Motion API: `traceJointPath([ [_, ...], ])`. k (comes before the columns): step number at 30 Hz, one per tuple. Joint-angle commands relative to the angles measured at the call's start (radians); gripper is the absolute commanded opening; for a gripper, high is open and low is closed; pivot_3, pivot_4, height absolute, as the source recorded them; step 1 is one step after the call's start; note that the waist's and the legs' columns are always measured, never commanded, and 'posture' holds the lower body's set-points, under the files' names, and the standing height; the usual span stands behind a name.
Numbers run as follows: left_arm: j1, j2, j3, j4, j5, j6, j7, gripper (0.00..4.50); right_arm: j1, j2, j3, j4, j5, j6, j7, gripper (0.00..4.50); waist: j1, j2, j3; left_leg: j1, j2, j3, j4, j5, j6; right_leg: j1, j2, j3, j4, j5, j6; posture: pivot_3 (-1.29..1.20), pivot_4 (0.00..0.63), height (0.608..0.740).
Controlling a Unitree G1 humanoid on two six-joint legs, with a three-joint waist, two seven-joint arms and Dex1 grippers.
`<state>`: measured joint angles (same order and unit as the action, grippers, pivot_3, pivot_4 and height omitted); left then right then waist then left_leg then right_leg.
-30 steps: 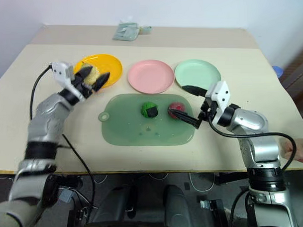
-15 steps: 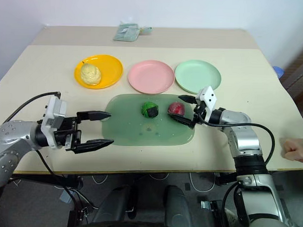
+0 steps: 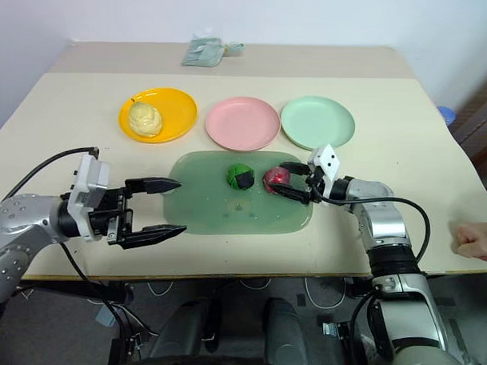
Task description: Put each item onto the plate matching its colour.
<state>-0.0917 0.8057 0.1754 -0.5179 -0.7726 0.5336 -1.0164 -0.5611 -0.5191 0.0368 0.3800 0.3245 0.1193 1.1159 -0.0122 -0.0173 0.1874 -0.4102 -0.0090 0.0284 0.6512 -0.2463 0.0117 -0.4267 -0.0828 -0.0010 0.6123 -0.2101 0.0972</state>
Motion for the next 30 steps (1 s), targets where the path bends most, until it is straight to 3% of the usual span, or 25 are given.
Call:
traceJointPath([
  [1, -0.009, 0.003, 0.033, -0.016, 0.0, -0.015, 0.015, 4.5, -0.027, 0.01, -0.002, 0.014, -0.015, -0.04, 0.01, 3.24, 0.001, 0.0, 0.0, 0.0, 0.0, 0.0, 0.0, 0.0, 0.0, 0.0, 0.0, 0.0, 0.0, 0.0, 0.0, 0.0, 0.15, 0.74],
  [23, 0.068, -0.003, 0.064, -0.093, -0.017, -0.01, 0.104, 4.5, -0.041, 0.012, 0.033, 0.086, -0.061, -0.013, 0.117, 3.24, 0.0, 0.0, 0.0, 0.0, 0.0, 0.0, 0.0, 0.0, 0.0, 0.0, 0.0, 0.0, 0.0, 0.0, 0.0, 0.0, 0.15, 0.74],
  [27, 0.082, -0.008, 0.065, -0.102, -0.015, -0.013, 0.111, 4.5, -0.051, 0.016, 0.032, 0.109, -0.077, -0.032, 0.114, 2.1, 0.0, 0.0, 0.0, 0.0, 0.0, 0.0, 0.0, 0.0, 0.0, 0.0, 0.0, 0.0, 0.0, 0.0, 0.0, 0.0, 0.15, 0.74],
  [30, 0.093, -0.013, 0.071, -0.113, -0.018, -0.011, 0.124, 4.5, -0.068, 0.024, 0.021, 0.09, -0.065, -0.032, 0.107, 1.96, -0.001, 0.0, 0.0, 0.0, 0.0, 0.0, 0.0, 0.0, 0.0, 0.0, 0.001, 0.0, 0.0, 0.0, 0.0, 0.0, 0.15, 0.74],
])
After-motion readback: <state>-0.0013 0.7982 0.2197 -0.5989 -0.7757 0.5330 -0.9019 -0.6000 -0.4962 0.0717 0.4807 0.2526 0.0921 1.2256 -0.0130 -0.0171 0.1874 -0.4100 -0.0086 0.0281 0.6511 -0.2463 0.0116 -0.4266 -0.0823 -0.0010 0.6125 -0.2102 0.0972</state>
